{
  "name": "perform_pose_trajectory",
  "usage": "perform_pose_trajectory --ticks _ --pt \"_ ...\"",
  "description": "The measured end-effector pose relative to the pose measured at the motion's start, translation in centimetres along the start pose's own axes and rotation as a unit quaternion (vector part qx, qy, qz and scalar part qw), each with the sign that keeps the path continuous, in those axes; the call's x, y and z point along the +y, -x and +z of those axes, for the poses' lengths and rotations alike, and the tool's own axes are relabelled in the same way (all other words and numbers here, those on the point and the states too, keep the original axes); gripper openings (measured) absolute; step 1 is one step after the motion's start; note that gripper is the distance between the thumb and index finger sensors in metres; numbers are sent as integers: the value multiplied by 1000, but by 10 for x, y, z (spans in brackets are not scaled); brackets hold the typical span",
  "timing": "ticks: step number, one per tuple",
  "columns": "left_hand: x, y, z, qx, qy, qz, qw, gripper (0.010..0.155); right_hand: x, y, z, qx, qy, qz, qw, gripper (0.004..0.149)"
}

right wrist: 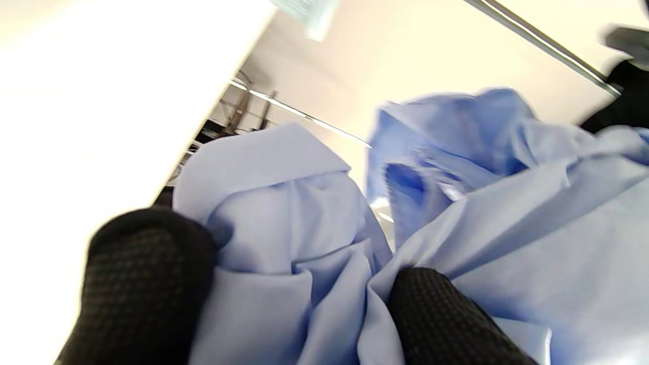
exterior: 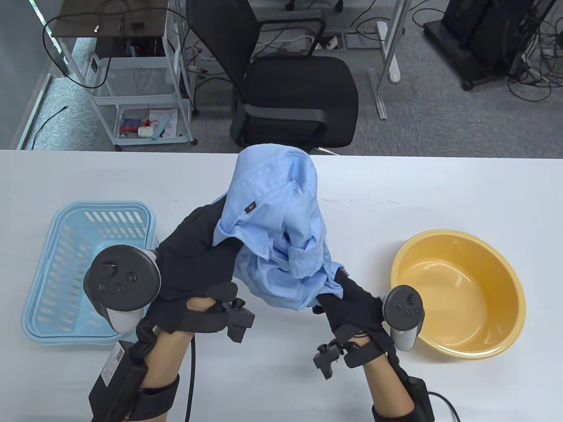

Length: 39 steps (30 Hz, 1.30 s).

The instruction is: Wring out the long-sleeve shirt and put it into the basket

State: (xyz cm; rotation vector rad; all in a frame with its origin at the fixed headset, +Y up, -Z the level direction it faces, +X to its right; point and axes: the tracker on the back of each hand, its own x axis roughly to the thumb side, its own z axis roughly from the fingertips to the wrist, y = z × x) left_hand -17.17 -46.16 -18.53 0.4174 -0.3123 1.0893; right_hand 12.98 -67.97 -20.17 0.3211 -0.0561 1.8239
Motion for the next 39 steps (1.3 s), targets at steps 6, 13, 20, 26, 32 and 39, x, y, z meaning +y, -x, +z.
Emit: perform_pose_trajectory --ticks 6,13,20,26,32,39 --pt "16 -4 -9 19 -13 19 1000 45 3 15 -4 29 -25 45 998 44" --pt "28 -17 -24 27 -28 46 998 45 -2 20 -3 37 -16 41 998 44" --pt "33 -25 -28 25 -25 69 997 45 -5 35 -6 95 -118 154 976 77" --pt "46 -23 -28 25 -21 100 994 45 -29 38 -3 139 -134 247 950 102" --pt "53 -22 -27 26 -22 106 994 46 -34 -19 0 32 -79 174 981 105" --pt "46 -21 -26 24 -11 98 995 46 -18 -101 -17 -48 -98 141 984 111"
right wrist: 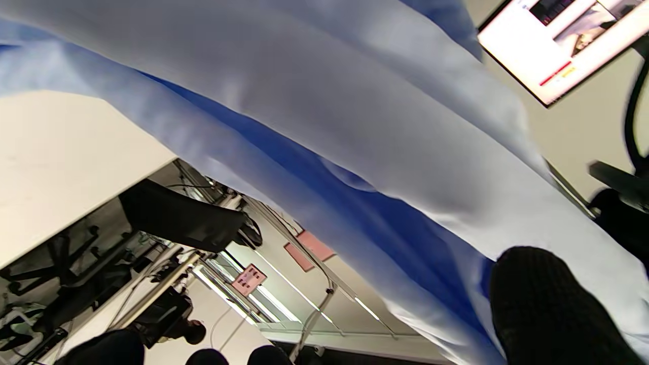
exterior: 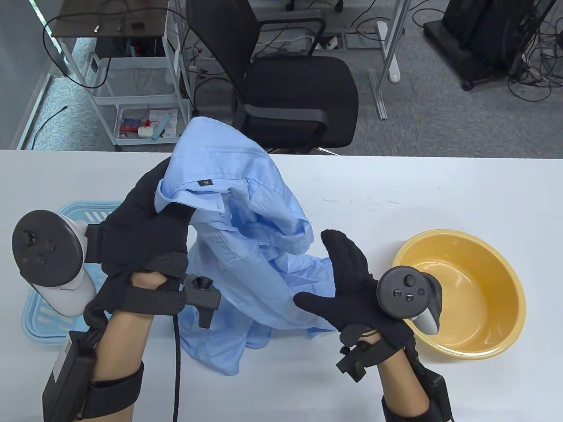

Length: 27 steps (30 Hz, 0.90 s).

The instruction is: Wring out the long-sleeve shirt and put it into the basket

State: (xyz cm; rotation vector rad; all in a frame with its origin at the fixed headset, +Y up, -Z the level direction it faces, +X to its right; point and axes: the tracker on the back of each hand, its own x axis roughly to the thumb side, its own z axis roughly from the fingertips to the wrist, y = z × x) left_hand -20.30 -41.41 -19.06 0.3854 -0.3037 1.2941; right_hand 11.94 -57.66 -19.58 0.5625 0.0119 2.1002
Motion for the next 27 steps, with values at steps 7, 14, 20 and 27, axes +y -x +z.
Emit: perform_pose_trajectory --ticks 7,14,20,27 --pt "-17 4 -2 -3 27 10 1000 47 -3 -50 -31 -58 -50 -56 996 130" --pt "-42 6 -3 -13 81 27 996 53 -10 -91 -52 -105 -6 -91 990 134" --pt "-65 2 0 -47 211 94 972 83 -17 -110 -55 -53 107 -75 990 107" --pt "-56 4 18 -90 223 86 967 87 -19 -119 -53 -73 139 -56 986 75"
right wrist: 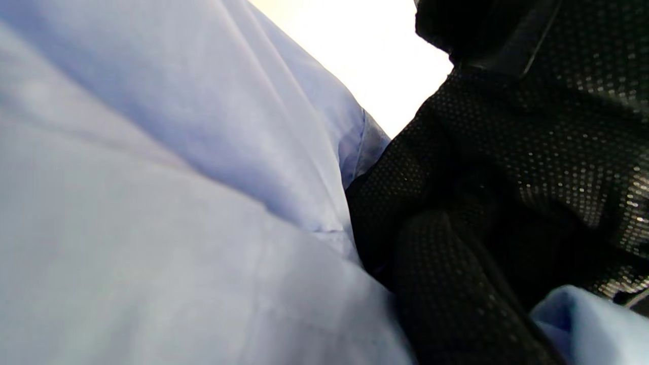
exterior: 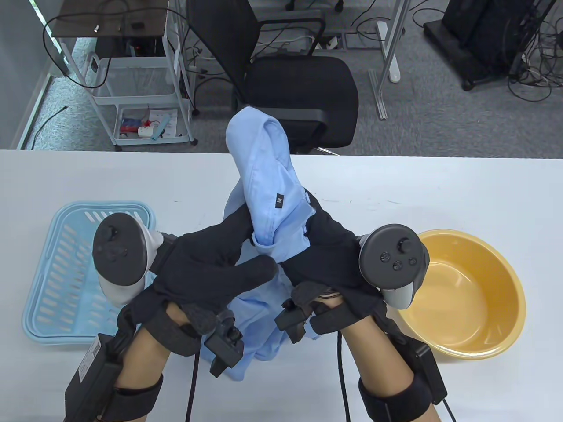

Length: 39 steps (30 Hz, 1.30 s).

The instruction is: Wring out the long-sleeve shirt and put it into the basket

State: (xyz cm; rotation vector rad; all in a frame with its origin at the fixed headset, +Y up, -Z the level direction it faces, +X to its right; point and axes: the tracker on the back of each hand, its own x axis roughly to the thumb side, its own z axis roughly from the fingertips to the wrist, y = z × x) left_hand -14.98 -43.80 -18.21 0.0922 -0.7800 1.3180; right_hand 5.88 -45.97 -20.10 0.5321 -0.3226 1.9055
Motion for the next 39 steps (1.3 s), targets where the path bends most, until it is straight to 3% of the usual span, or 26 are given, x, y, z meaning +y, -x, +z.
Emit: perform_pose_trajectory --ticks 7,12,14,15,17,18,19,21,26,27,29,31,33,35,37,39 --pt "16 24 30 -60 -44 81 994 89 5 -16 -5 -18 -14 56 998 74" --pt "28 49 58 -58 -95 75 991 91 3 -13 -10 -15 5 35 999 48" --pt "30 67 71 -23 -111 43 993 99 -1 -10 -11 -7 12 -3 1000 43" --pt "29 74 75 -7 -109 25 994 110 -2 -9 -11 -6 14 -9 1000 42" --pt "23 102 87 52 -52 -36 997 130 -3 -8 -12 -5 22 -45 999 42" --pt "18 114 91 69 -26 -48 996 131 -3 -8 -12 -5 22 -60 998 42" --pt "11 129 95 81 5 -40 996 144 -1 -9 -12 -4 21 -72 997 42" --pt "-5 152 100 111 60 -2 992 150 5 -12 -14 -3 18 -99 995 42" --pt "-33 178 87 141 77 5 987 154 30 -21 -15 -17 -12 -105 994 42" --pt "-37 178 81 143 68 13 987 143 37 -24 -15 -24 -17 -97 995 42" --pt "-42 175 72 151 65 20 986 147 42 -27 -16 -28 -23 -96 995 42" --pt "-46 172 63 160 57 15 985 136 44 -29 -16 -30 -26 -96 995 41" --pt "-50 168 57 178 60 17 982 117 45 -31 -16 -32 -28 -90 995 42" --pt "-53 168 52 182 55 24 981 82 43 -32 -16 -32 -27 -81 996 41" --pt "-55 171 54 184 56 57 980 61 39 -32 -15 -31 -20 -86 996 41" --pt "-53 176 56 186 47 75 979 49 35 -32 -15 -30 -12 -90 995 41"
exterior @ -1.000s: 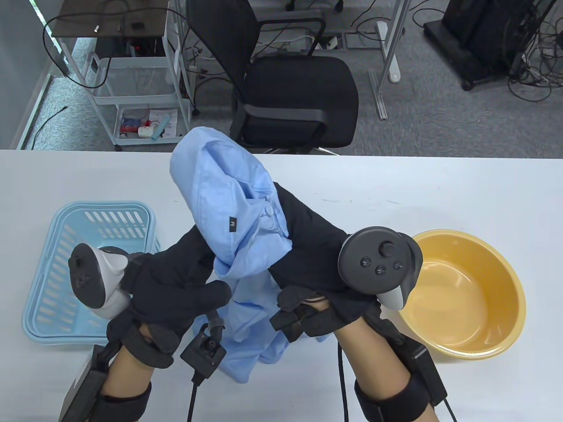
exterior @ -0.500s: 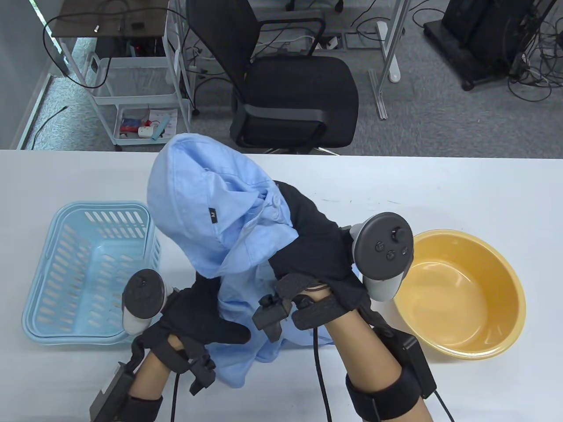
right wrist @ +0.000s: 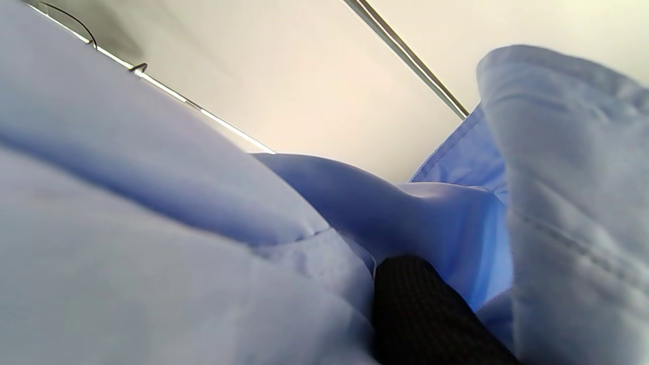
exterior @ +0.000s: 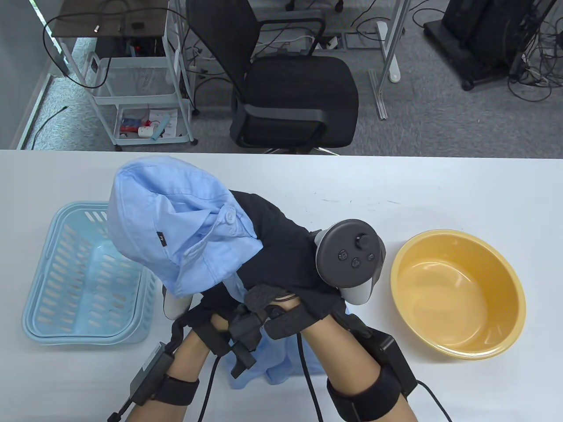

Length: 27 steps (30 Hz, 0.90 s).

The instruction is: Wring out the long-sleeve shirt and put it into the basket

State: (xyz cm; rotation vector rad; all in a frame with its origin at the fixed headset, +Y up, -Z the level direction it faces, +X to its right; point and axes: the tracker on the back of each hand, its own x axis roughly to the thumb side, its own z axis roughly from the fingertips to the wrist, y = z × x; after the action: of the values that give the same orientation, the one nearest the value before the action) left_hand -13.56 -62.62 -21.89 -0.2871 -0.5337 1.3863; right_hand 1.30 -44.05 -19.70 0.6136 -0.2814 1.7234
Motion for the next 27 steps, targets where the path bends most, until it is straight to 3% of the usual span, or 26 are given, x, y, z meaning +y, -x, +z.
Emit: perform_pose_trajectory --ticks 5,7,13,21,27 --pt "6 6 0 -8 37 42 998 47 -9 1 0 7 14 -1 1000 41" --pt "10 6 4 -13 25 48 998 47 -15 2 0 14 24 -12 1000 41" --pt "31 1 15 -27 43 51 997 48 -47 12 -1 42 66 4 997 42" --pt "47 -13 32 -48 66 63 995 57 -87 69 11 120 144 -4 982 42" --pt "46 -26 41 -84 67 83 991 63 -96 110 25 171 153 -44 972 43"
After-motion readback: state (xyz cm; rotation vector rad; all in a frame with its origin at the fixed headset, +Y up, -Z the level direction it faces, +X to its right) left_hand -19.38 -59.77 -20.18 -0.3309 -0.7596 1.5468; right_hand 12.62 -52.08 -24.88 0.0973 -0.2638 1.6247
